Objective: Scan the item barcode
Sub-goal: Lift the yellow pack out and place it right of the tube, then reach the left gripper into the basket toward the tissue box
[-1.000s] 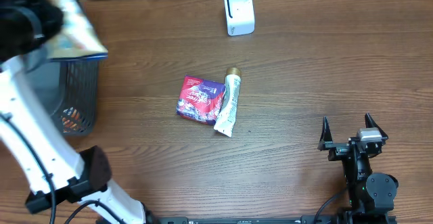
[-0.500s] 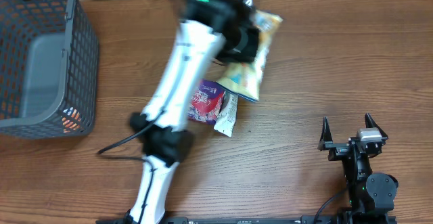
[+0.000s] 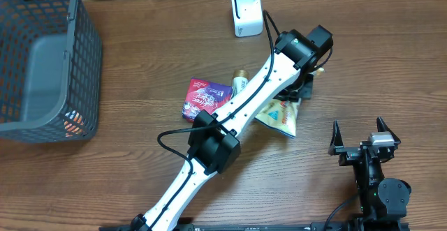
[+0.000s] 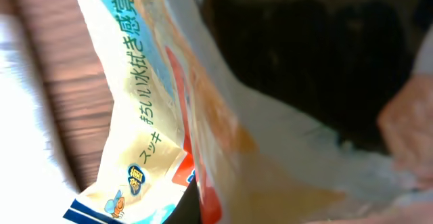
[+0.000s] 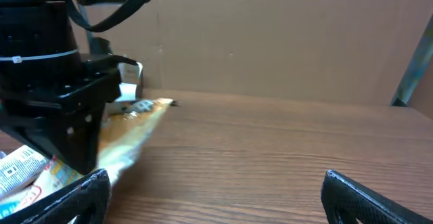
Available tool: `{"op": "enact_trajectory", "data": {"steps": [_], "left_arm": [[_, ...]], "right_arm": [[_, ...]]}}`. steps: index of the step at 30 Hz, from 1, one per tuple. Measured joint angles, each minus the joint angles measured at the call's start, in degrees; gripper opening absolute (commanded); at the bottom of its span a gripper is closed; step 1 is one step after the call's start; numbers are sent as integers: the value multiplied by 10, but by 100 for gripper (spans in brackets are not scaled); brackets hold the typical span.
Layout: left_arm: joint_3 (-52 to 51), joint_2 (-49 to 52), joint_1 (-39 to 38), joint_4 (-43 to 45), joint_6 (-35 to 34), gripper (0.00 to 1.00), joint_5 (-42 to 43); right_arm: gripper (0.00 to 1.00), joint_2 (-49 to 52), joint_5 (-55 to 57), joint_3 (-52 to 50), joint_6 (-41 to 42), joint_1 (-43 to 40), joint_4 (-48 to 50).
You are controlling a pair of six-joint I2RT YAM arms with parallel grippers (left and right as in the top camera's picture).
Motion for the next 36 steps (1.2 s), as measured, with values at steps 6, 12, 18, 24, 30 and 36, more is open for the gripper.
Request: {"op": "enact_trajectory", "data": {"steps": [6, 12, 18, 24, 30, 36], "left_arm": [[0, 0, 20, -4, -38, 60, -51], [0, 0, 23, -10, -35, 91, -60], [77, -10, 48, -65, 5, 98, -58], [150, -163, 150, -66, 76, 100, -54], [171, -342, 322, -66, 114, 100, -54], [166, -376, 572, -66, 124, 100, -56]], "right_arm": [[100, 0, 0, 0, 0, 0, 0], [100, 0, 0, 0, 0, 0, 0], [100, 0, 0, 0, 0, 0, 0], [100, 0, 0, 0, 0, 0, 0], [100, 0, 0, 0, 0, 0, 0], [100, 0, 0, 0, 0, 0, 0]]}}
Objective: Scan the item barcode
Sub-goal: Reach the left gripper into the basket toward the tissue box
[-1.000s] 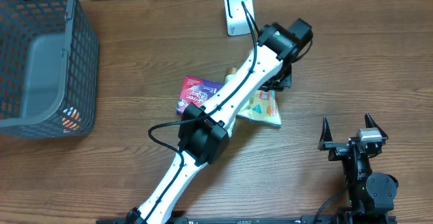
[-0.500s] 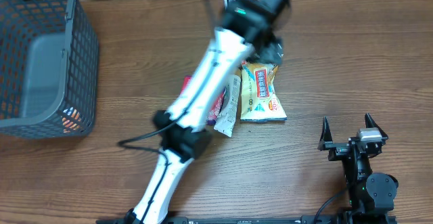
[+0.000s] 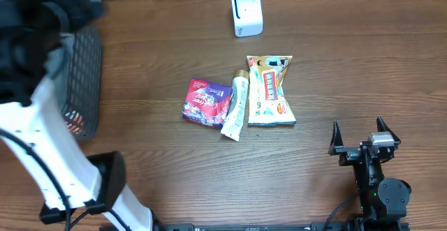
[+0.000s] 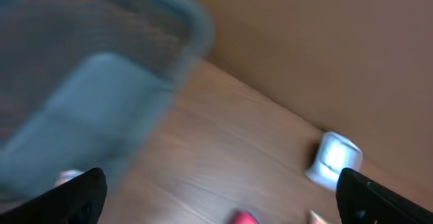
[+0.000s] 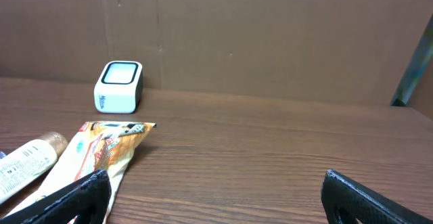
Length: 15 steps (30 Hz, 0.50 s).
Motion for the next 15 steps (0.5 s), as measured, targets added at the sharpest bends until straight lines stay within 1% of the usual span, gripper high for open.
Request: {"op": "enact_trajectory", "data": {"steps": [4, 6, 10, 15], "left_arm": [[-56, 3, 136, 1, 2, 100, -3], [-106, 7, 209, 2, 2, 100, -6], [-170, 35, 267, 22, 5, 100, -8], [-185, 95, 281, 30, 12, 100, -7]], "right_arm": [[100, 0, 0, 0, 0, 0, 0], [100, 0, 0, 0, 0, 0, 0], [100, 0, 0, 0, 0, 0, 0], [100, 0, 0, 0, 0, 0, 0]]}}
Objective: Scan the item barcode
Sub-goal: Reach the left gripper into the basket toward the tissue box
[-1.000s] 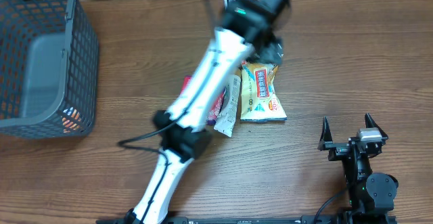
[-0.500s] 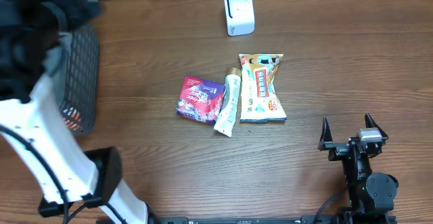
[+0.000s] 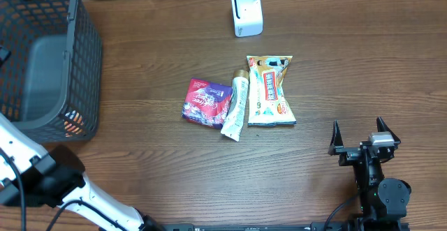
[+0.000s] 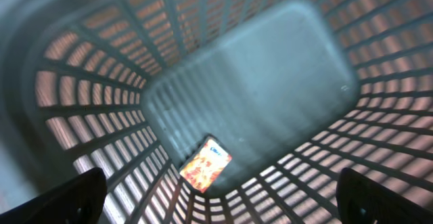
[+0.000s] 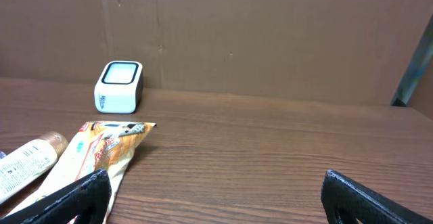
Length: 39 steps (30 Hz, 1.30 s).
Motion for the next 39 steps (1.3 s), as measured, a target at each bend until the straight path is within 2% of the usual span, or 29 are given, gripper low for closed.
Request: {"op": "enact_trajectory", "data": {"steps": [14, 26, 32, 36, 39], "left_arm": [[-8, 148, -12, -31, 52, 100, 4], [-120, 151, -13, -32, 68, 100, 4], [-137, 151, -27, -32, 72, 100, 4], [-184, 151, -43, -19, 77, 100, 3], [-219, 151, -48, -4, 78, 96, -3]], "right_arm": [[100, 0, 0, 0, 0, 0, 0], [100, 0, 0, 0, 0, 0, 0], [100, 0, 0, 0, 0, 0, 0], [100, 0, 0, 0, 0, 0, 0], [100, 0, 0, 0, 0, 0, 0]]}}
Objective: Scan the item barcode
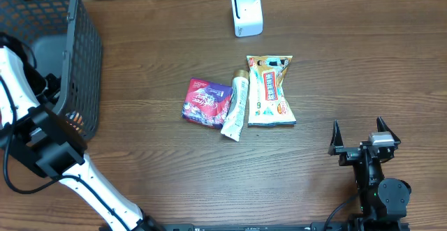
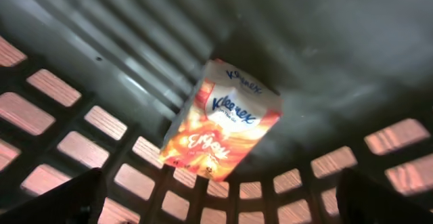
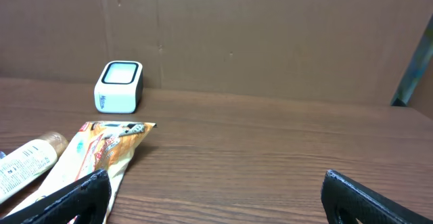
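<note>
Inside the grey mesh basket (image 1: 49,21) at the table's left lies an orange Kleenex tissue pack (image 2: 223,119) on the floor by the wall. My left gripper (image 2: 216,204) hangs open just above it, with nothing between its fingers. The white scanner (image 1: 247,12) stands at the back centre. In front of it lie an orange snack packet (image 1: 270,91), a white tube (image 1: 236,107) and a purple packet (image 1: 207,100). My right gripper (image 3: 216,197) rests open near the front right, holding nothing.
The basket's mesh walls (image 2: 88,149) close in around the left gripper. From the right wrist the scanner (image 3: 118,87) and the snack packet (image 3: 95,153) show to the left, with a brown wall behind.
My left gripper was high over the basket looking down into it; now it is low inside, close above the tissue pack. The right arm and the table items have not moved.
First my left gripper was at the snack packet near the scanner, the packet lying askew. Then the packet lay flat beside the tube and the left arm was at the far left by the basket. It then stood over the basket, and now is down inside it.
</note>
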Available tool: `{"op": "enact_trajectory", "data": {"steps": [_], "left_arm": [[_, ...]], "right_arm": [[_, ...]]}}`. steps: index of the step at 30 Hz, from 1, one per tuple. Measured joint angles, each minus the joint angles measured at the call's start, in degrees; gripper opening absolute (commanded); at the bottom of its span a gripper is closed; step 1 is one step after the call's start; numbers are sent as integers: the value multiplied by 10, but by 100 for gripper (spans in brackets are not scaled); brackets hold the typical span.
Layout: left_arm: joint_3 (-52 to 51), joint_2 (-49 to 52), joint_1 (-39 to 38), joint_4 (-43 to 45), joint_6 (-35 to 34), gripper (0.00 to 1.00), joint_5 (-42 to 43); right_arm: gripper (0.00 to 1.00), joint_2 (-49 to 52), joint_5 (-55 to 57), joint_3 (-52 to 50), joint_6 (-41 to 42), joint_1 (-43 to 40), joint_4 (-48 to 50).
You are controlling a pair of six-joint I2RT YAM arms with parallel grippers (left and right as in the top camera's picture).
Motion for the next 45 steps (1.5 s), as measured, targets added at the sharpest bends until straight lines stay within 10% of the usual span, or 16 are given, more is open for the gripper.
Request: {"op": "enact_trajectory", "data": {"steps": [10, 13, 18, 25, 34, 45], "left_arm": [[-102, 0, 0, 78, 2, 82, -17], [-138, 0, 0, 90, 2, 64, -16], [-150, -1, -1, 98, 5, 4, -14], [-118, 2, -1, 54, 6, 4, -18], [231, -5, -1, -25, 5, 4, 59], [319, -249, -57, -27, 14, 4, 239]], "right_arm": [[100, 0, 0, 0, 0, 0, 0], [100, 0, 0, 0, 0, 0, 0], [100, 0, 0, 0, 0, 0, 0], [100, 0, 0, 0, 0, 0, 0], [100, 0, 0, 0, 0, 0, 0], [100, 0, 0, 0, 0, 0, 0]]}}
